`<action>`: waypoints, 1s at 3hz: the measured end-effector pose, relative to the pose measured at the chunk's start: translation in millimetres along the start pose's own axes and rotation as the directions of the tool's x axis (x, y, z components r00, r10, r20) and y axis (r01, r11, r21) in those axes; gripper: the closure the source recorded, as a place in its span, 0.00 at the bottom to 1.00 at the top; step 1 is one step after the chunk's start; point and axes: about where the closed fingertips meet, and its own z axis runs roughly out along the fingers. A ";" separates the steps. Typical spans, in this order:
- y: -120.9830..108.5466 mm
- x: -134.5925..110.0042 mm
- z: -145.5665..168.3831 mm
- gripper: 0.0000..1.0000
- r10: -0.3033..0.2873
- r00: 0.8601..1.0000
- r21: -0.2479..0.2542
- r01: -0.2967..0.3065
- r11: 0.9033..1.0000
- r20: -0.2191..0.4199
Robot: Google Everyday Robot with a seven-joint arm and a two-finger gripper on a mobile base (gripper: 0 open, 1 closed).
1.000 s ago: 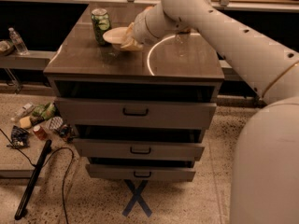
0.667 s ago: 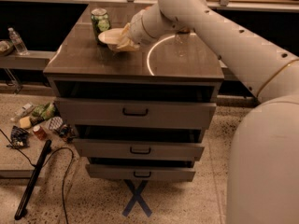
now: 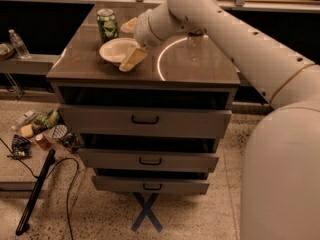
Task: Move paper bowl near green can
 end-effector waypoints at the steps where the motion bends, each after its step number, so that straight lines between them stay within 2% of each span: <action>1: -5.1 -2.5 -13.4 0.00 0.035 0.999 0.002 -0.035 0.999 0.020; 2: -24.7 19.5 -71.2 0.00 0.129 0.992 0.081 -0.129 0.988 -0.002; 3: -39.4 49.4 -136.7 0.00 0.241 0.970 0.202 -0.229 0.952 -0.036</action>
Offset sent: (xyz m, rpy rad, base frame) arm 0.0070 -0.1606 0.0853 0.1242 0.0560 -0.3156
